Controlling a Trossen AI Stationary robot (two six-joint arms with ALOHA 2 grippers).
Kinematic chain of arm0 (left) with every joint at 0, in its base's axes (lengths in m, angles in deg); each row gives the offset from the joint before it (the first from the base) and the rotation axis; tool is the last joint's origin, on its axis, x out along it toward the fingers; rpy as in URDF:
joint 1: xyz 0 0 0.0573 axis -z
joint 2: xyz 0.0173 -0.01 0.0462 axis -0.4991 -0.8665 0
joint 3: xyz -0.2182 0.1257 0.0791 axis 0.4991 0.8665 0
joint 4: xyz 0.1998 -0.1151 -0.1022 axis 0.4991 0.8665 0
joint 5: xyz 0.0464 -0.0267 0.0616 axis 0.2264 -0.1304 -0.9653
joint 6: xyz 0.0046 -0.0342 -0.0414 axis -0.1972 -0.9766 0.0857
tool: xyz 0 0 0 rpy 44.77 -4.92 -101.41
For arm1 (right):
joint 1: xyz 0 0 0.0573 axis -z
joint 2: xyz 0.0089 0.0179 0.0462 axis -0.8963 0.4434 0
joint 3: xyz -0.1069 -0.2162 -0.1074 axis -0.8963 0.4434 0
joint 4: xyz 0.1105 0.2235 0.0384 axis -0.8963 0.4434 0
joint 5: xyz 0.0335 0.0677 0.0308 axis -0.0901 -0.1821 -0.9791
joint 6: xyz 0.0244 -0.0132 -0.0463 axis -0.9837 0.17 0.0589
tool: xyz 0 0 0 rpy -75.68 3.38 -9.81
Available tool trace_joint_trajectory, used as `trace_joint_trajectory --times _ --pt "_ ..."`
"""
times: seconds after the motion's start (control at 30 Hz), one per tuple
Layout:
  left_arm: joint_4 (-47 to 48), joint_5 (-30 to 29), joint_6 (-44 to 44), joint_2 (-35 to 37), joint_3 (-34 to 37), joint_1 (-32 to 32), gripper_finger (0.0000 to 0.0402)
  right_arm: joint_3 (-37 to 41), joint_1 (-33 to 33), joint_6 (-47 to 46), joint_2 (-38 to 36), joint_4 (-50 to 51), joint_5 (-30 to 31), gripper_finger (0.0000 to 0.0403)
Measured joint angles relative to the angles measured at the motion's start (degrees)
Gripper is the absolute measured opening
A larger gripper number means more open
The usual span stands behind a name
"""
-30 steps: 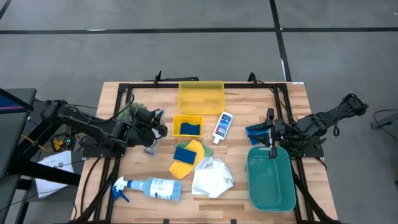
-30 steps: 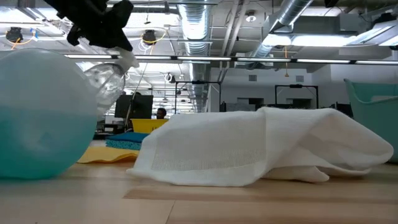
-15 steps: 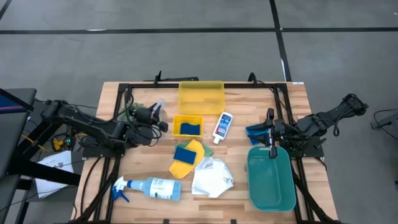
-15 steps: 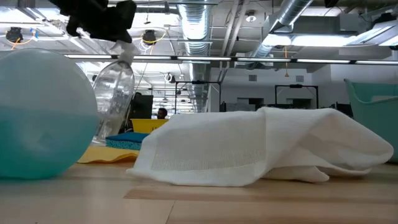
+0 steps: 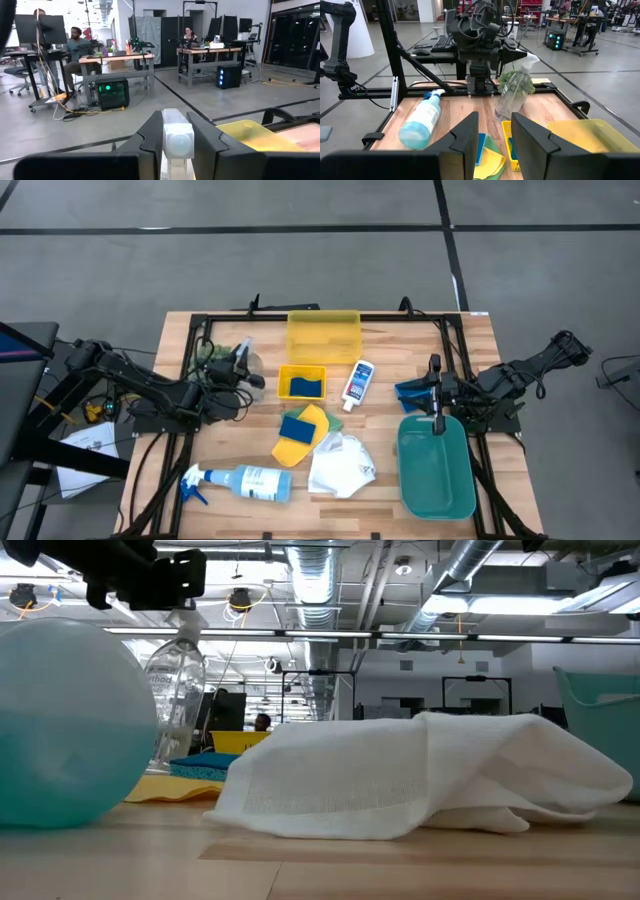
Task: Pick & Place Kitchen Items
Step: Put the transparent spray bottle into the top yellow bin
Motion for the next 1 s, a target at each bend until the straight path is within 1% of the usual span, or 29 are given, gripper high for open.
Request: trace_joint_trajectory --times 0.1,0.43,0.53,0.7,0.77,0.83,1.0 --pt "-2.34 0.65 2.83 -0.02 0.07 -0.20 0.0058 0.00 0.00 0.02 0.00 0.00 0.00 0.0108" --pt "-14.26 2.13 16.42 -0.15 0.30 -2.81 0.0058 0.00 0.00 0.18 0.00 0.00 0.00 0.0108" --pt "-15.22 1.91 18.13 -0.17 0.33 -3.99 0.0058 0.00 0.00 0.20 0.00 0.00 0.00 0.0108" --pt "-15.70 2.07 18.52 -0.17 0.33 -6.40 0.0058 0.00 0.00 0.87 0.00 -0.17 0.00 0.0108" --pt "-18.12 3.87 20.49 -0.17 0.33 -7.22 0.0058 0.00 0.00 1.11 0.00 -0.47 0.00 0.0108" --pt "-22.55 6.52 24.23 -0.20 0.39 -7.88 0.0058 0.00 0.00 1.21 0.00 -0.50 0.00 0.0108" --pt "-37.51 16.36 37.43 -0.20 0.39 -9.42 0.0058 0.00 0.00 1.54 0.00 -0.57 0.00 0.0108"
